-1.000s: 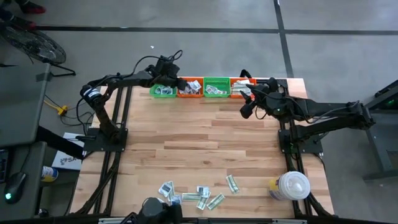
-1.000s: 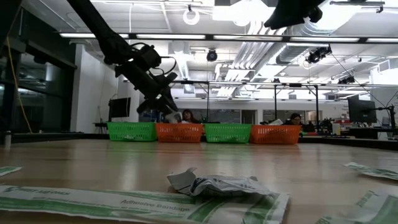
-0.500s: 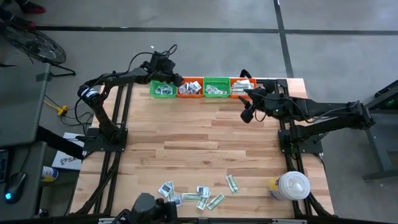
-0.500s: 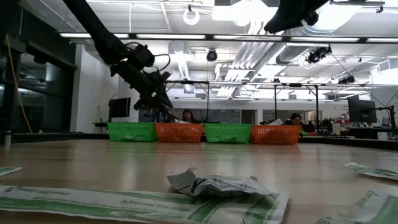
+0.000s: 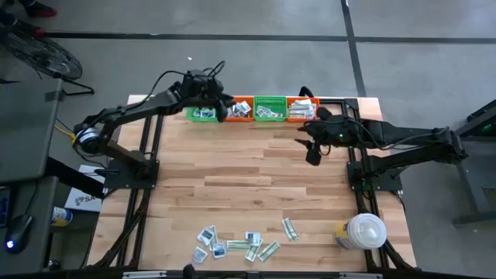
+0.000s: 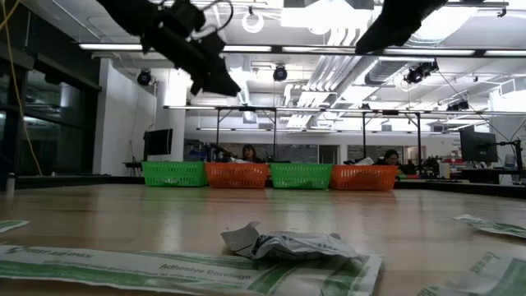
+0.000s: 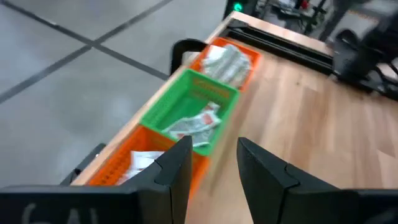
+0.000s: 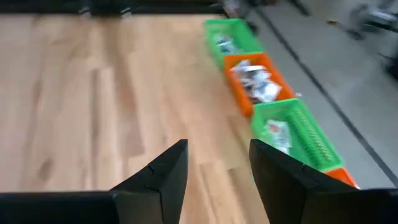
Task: Pick & Place First Aid Supplies
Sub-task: Put the green bandage pack in the right orange bin
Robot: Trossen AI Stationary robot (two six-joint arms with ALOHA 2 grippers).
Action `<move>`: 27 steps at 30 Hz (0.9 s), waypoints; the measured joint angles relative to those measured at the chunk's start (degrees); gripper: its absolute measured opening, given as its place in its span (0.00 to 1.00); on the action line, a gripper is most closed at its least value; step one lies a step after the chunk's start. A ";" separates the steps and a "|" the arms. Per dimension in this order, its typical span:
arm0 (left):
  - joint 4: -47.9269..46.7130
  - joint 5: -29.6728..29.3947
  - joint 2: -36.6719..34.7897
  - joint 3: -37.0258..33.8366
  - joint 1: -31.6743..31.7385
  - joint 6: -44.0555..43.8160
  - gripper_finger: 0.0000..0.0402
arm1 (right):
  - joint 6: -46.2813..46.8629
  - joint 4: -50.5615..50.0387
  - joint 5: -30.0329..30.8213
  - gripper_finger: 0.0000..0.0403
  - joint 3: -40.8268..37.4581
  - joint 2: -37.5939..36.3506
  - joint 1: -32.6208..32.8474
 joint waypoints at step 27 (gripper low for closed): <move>-23.71 -34.61 -20.77 -0.02 -44.09 -2.02 0.31 | 8.88 -1.23 -15.20 0.41 0.00 20.25 25.80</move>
